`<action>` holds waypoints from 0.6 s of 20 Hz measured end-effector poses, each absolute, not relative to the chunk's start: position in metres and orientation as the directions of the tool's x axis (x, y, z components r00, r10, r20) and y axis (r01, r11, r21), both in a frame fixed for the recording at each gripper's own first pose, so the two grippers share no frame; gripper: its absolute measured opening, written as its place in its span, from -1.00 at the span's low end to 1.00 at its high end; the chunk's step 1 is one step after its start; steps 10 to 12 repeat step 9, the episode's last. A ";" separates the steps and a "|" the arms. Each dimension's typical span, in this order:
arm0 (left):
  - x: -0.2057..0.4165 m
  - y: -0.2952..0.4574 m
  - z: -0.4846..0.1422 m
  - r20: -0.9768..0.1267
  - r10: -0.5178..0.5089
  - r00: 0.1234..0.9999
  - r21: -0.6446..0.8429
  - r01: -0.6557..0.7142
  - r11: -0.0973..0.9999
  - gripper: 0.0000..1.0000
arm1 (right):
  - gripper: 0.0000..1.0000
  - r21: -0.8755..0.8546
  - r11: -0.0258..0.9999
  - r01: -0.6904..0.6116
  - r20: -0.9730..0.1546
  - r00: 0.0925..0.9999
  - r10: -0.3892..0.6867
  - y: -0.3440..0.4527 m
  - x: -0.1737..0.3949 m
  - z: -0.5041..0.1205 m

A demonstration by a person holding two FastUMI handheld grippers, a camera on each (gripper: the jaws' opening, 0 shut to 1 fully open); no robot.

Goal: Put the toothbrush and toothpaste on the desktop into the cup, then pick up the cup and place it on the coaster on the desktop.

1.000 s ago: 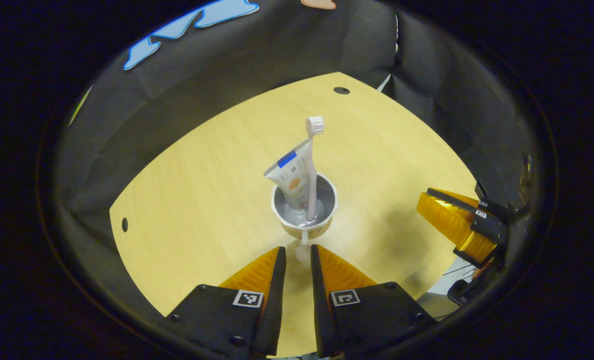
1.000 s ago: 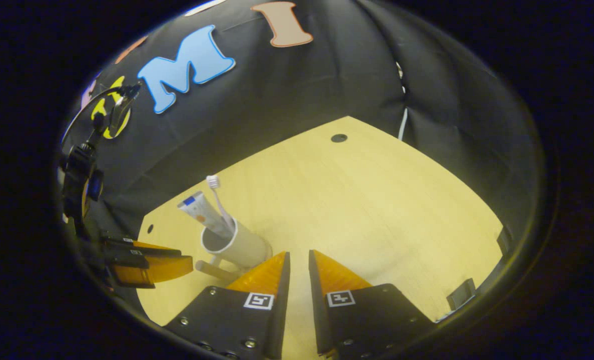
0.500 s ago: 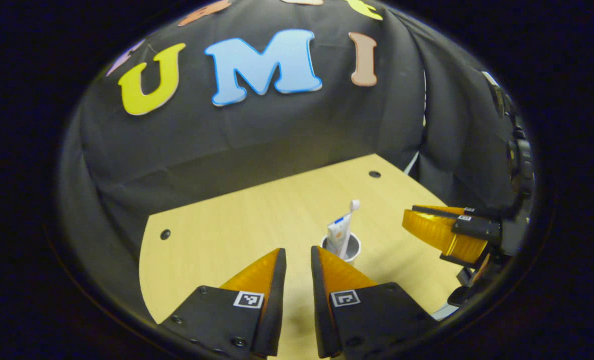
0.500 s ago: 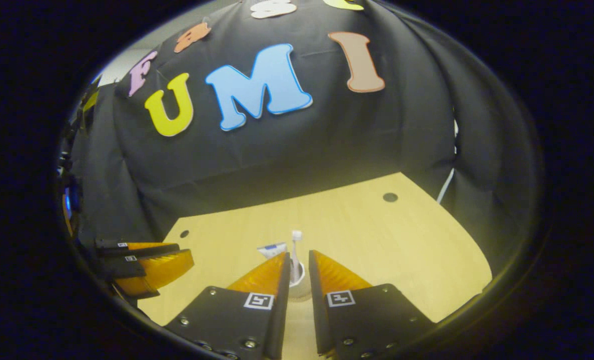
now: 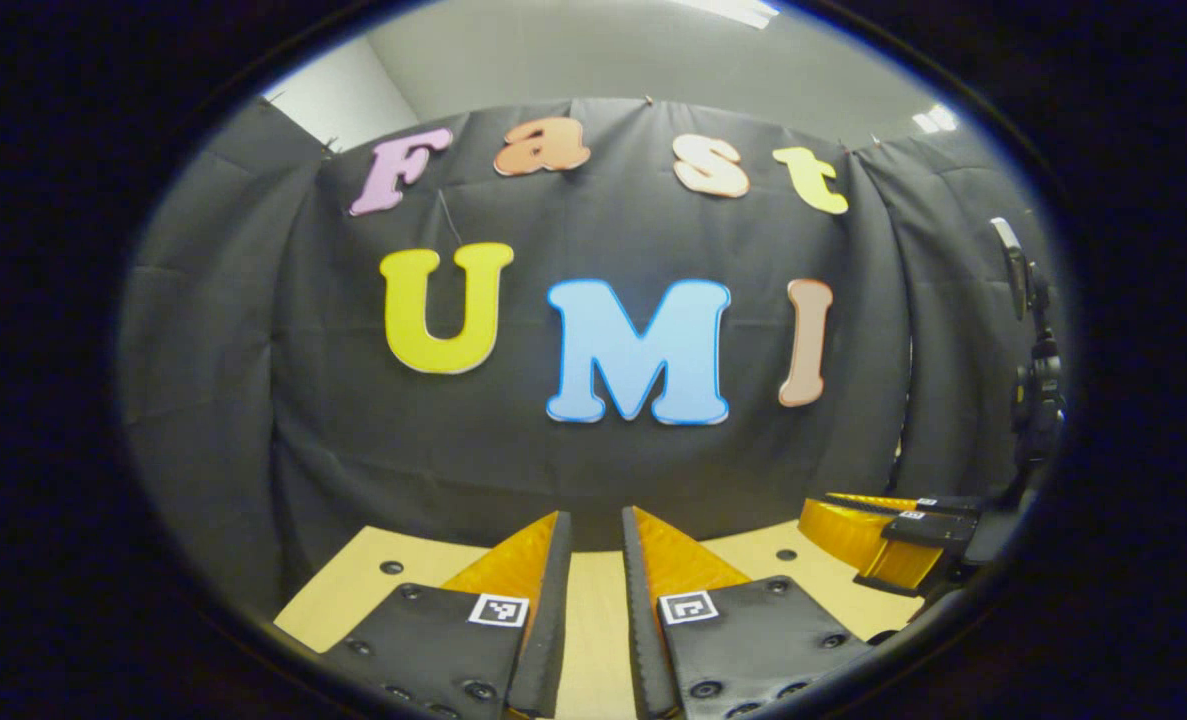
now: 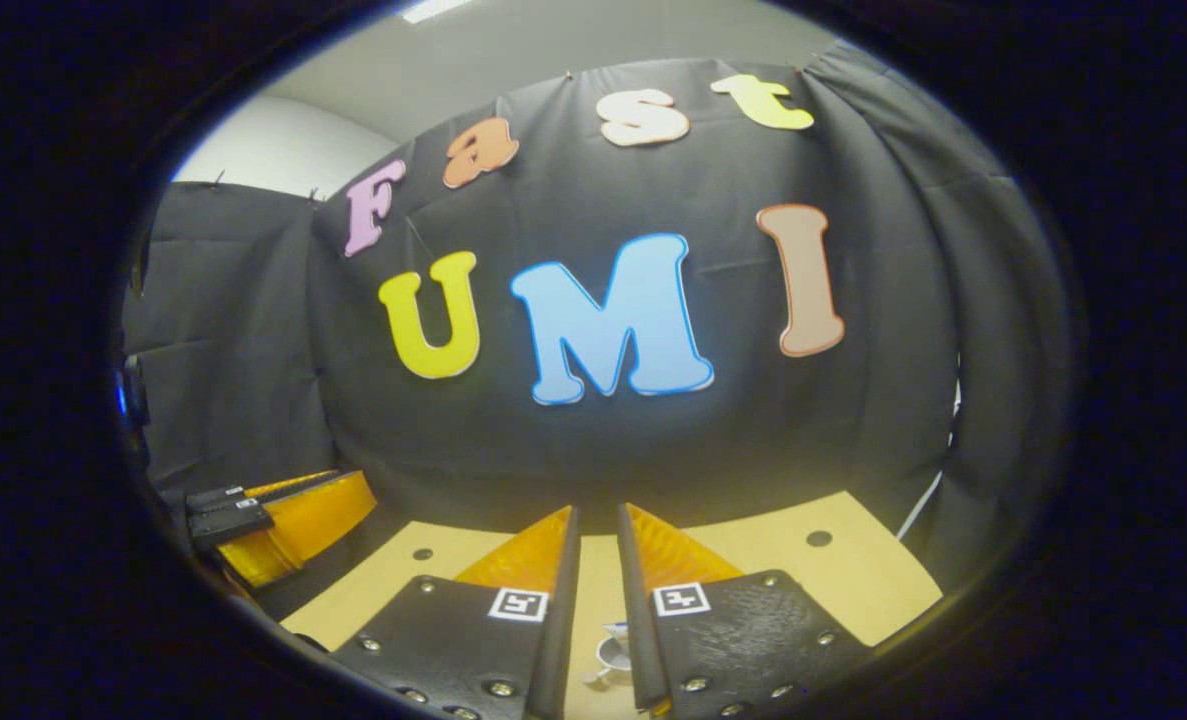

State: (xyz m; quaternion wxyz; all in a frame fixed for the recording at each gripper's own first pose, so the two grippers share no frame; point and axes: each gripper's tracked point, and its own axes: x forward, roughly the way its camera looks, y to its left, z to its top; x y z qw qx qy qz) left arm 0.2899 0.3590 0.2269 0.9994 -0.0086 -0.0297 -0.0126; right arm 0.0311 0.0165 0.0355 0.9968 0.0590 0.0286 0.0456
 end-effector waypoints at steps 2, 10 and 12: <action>0.282 0.361 0.239 0.106 -0.018 0.994 0.004 0.017 1.000 -0.34 | -0.63 0.114 0.991 -0.075 -0.010 0.997 0.076 0.015 0.026 0.046; 0.275 0.358 0.232 0.126 -0.030 0.992 -0.032 0.034 0.999 -0.31 | -0.05 0.083 0.996 -0.031 0.050 0.998 0.027 0.005 0.017 0.060; 0.275 0.358 0.232 0.126 -0.030 0.992 -0.032 0.034 0.999 -0.31 | -0.05 0.083 0.996 -0.031 0.050 0.998 0.027 0.005 0.017 0.060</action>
